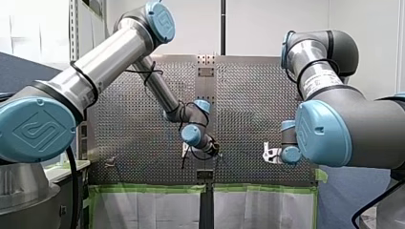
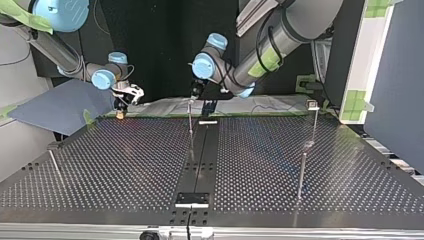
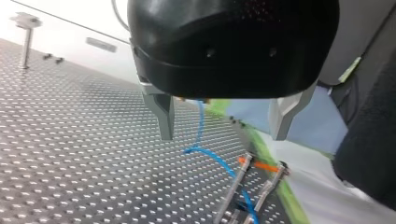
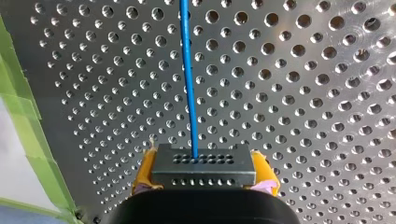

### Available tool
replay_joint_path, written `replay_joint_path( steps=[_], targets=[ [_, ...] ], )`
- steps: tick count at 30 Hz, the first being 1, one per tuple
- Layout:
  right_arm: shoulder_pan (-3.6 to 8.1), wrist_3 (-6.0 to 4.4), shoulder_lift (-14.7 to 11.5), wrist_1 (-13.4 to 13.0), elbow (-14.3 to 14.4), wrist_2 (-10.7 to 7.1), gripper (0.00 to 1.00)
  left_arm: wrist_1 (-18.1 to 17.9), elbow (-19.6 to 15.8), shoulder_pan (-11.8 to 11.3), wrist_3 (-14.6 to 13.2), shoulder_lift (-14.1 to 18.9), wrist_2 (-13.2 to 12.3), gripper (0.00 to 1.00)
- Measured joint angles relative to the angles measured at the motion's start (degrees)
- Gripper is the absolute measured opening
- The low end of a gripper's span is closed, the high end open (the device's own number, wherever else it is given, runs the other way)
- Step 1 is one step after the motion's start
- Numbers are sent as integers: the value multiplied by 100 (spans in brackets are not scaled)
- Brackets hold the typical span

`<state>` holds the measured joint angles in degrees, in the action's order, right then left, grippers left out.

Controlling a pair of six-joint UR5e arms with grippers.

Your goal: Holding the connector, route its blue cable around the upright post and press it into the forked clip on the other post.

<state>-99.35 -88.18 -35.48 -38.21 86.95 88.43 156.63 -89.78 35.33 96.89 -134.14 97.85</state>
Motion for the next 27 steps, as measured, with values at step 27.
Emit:
replay_joint_path(
  steps=[27],
  targets=[
    [-44, -68, 3, -38, 1, -38, 0, -435, -1294, 167, 906, 1294, 648, 100]
  ],
)
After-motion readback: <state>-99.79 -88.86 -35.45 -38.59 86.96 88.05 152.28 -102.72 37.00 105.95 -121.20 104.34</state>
